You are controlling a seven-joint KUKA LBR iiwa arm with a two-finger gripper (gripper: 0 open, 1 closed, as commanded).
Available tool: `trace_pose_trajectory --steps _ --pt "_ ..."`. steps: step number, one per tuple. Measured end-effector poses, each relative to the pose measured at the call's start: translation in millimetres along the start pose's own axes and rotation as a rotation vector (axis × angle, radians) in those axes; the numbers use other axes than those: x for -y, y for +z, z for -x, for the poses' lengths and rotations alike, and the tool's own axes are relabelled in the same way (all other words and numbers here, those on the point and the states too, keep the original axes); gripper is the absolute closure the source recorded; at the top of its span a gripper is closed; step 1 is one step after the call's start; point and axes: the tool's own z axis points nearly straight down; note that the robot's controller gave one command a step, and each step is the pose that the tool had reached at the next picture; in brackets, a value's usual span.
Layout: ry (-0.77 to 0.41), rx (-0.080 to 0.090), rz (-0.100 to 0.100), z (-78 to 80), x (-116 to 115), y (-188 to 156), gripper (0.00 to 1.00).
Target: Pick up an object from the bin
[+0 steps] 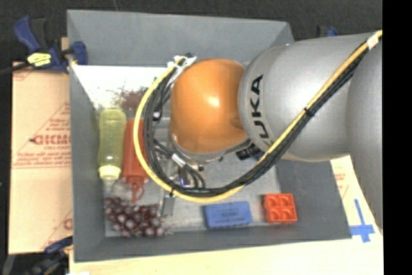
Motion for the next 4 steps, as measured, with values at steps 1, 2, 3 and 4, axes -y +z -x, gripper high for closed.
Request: trace_pose_trajectory --steps 1,2,3,4 --pt "0.005 0.008 0.002 1.8 1.1 -4.6 0.00" --pt "-0.273 0.009 0.001 -8.4 -11.8 80.5 0.00" --pt "-0.211 0.010 0.002 -16.9 -32.1 45.1 0.00" --pt "-0.500 0.005 0.000 -15.1 -44.0 84.8 0.00"
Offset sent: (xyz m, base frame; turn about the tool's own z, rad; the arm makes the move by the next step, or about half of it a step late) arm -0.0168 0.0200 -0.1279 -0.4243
